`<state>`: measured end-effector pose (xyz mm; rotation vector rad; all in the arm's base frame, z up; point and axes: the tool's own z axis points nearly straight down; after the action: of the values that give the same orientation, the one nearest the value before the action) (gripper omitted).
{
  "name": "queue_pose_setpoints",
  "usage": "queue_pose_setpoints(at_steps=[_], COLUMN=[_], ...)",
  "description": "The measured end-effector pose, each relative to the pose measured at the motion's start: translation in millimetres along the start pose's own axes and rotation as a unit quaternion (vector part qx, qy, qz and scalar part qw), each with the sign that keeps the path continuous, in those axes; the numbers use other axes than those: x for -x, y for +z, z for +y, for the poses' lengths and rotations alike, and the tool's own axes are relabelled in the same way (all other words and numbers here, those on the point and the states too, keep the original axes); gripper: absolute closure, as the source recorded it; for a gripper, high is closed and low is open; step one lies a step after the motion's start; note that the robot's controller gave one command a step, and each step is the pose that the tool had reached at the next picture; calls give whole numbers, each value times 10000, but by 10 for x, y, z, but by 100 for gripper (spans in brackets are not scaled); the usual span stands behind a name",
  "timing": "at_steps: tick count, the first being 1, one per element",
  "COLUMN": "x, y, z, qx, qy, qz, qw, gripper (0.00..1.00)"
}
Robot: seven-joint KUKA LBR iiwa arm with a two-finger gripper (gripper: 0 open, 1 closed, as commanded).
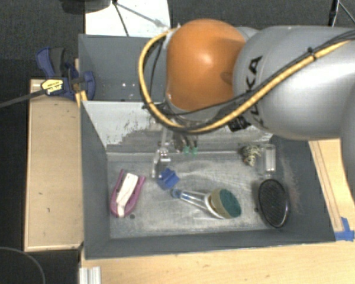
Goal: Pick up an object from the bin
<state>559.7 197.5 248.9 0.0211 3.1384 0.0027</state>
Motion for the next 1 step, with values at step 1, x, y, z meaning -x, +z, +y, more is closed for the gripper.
queue_pose_setpoints(at_steps=[1], x=[-32], y=[1583], z=[434], qx=[-1], qy=[-1641], qz=[-9], qw=[9864], gripper=[0])
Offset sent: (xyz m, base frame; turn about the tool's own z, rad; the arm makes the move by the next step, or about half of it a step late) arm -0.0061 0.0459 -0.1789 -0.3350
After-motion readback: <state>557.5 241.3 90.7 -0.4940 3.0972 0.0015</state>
